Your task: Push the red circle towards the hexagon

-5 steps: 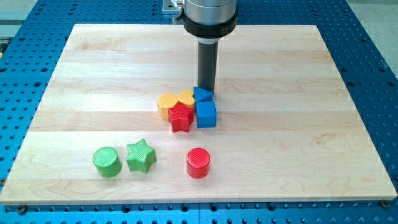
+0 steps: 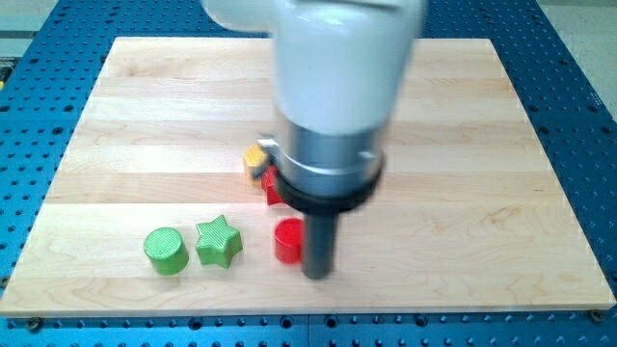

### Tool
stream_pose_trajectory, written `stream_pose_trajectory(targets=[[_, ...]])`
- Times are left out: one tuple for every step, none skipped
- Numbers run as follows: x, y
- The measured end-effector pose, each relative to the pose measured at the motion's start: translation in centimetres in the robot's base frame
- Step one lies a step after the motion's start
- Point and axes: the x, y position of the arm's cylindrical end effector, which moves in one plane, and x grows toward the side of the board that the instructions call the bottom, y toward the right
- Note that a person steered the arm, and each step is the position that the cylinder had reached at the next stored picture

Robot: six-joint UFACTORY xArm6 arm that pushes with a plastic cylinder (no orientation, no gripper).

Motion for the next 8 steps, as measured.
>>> stream_pose_trajectory(targets=[[-1.5, -5.3], [-3.4, -7.0], [-6.2, -8.0], [-5.9, -8.9], [-7.9, -9.4], [-10.3, -11.9], [-15.7, -11.9], [-17.0, -11.5]])
